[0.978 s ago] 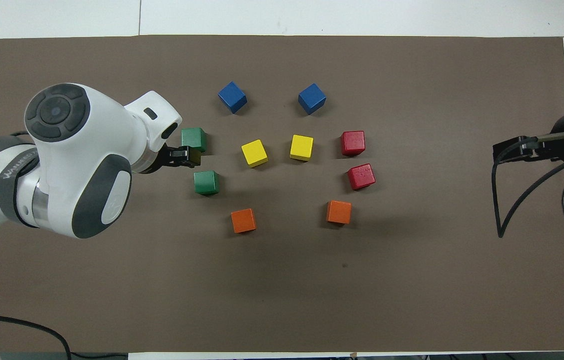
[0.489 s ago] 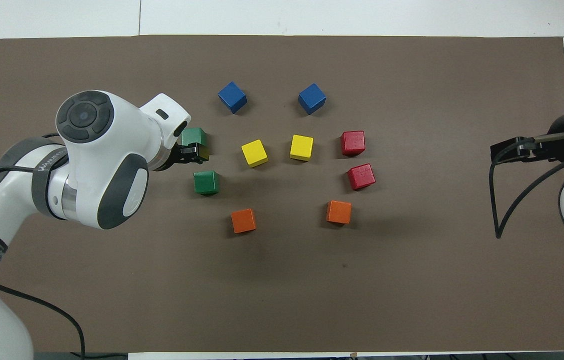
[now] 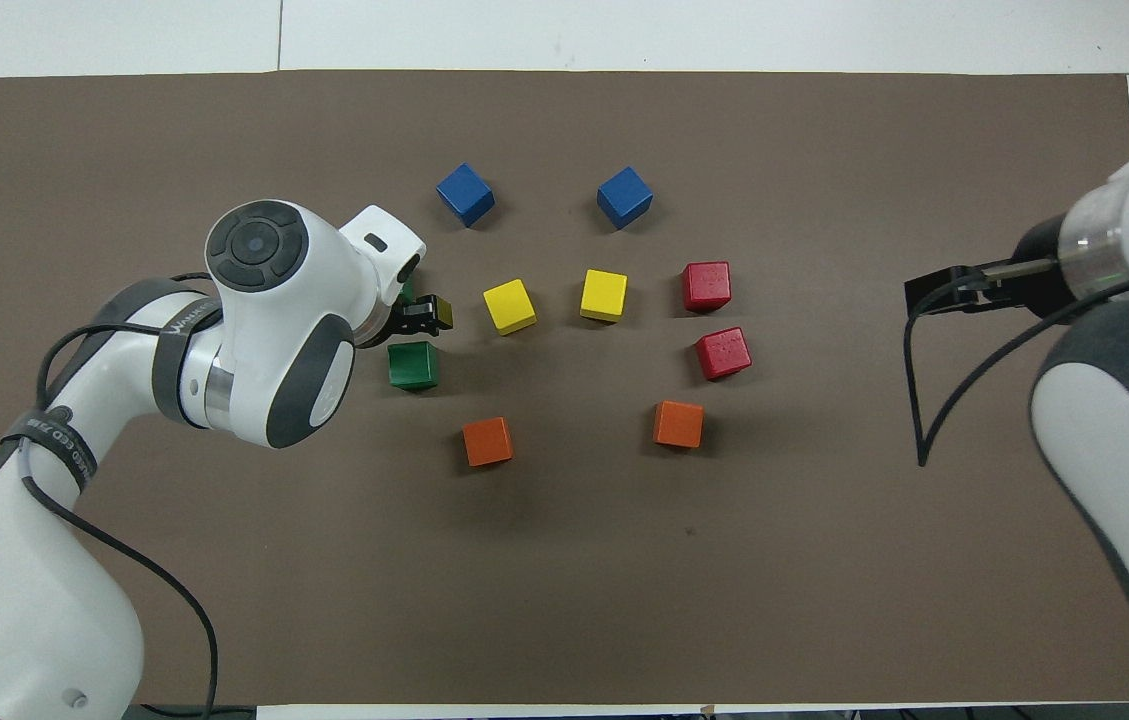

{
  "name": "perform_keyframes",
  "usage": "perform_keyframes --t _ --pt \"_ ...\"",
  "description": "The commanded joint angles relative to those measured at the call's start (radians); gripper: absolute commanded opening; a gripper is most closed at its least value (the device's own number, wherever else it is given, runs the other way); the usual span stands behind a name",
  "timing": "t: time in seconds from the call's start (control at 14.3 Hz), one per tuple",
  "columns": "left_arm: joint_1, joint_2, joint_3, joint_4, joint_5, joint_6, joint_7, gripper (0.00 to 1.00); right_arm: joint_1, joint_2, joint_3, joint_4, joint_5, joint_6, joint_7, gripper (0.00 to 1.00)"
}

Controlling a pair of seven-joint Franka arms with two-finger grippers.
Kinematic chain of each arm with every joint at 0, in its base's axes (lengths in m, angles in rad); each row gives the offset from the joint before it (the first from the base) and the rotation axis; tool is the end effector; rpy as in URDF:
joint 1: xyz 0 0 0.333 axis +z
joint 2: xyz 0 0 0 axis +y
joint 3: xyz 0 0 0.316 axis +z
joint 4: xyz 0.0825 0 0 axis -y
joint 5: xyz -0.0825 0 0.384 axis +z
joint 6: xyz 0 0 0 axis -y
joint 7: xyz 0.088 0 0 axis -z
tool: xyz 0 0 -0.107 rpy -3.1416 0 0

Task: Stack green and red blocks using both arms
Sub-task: 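Reach the left gripper to the nearer green cube and grasp it, then grasp the nearer red cube with the right gripper while the left gripper lifts green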

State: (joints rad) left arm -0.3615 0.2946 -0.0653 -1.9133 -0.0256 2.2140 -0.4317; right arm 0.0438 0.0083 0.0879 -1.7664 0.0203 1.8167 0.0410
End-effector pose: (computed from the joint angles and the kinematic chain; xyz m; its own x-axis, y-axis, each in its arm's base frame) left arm 0.5622 -0.2545 0.3432 0.9997 0.0228 -0.0109 0.0232 -0.9990 0.0385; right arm 0.5651 0.0764 0.5482 0.9955 0.0855 0.0411 0.0865 -0.9960 -0.0223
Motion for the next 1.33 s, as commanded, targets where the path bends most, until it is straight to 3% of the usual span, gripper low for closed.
perform_keyframes --t 0.0,0.35,0.84,1.12,1.26 --pt "-0.022 0.000 0.019 -0.026 0.010 0.035 -0.018 1.00 0.086 0.099 0.001 0.001 0.012 0.119 0.072 1.00" --pt "-0.025 0.000 0.018 -0.081 0.018 0.085 -0.022 1.00 0.151 0.220 0.001 -0.013 -0.002 0.236 0.145 1.00" --pt "-0.028 0.003 0.015 -0.107 0.018 0.135 -0.039 1.00 0.176 0.229 0.003 -0.093 -0.020 0.227 0.145 1.00" --pt "-0.040 0.015 0.015 -0.110 0.018 0.158 -0.045 0.95 0.203 0.251 0.001 -0.093 -0.023 0.227 0.146 1.00" --pt "-0.040 0.017 0.015 -0.110 0.018 0.171 -0.042 0.84 0.208 0.263 0.001 -0.093 -0.023 0.239 0.163 1.00"
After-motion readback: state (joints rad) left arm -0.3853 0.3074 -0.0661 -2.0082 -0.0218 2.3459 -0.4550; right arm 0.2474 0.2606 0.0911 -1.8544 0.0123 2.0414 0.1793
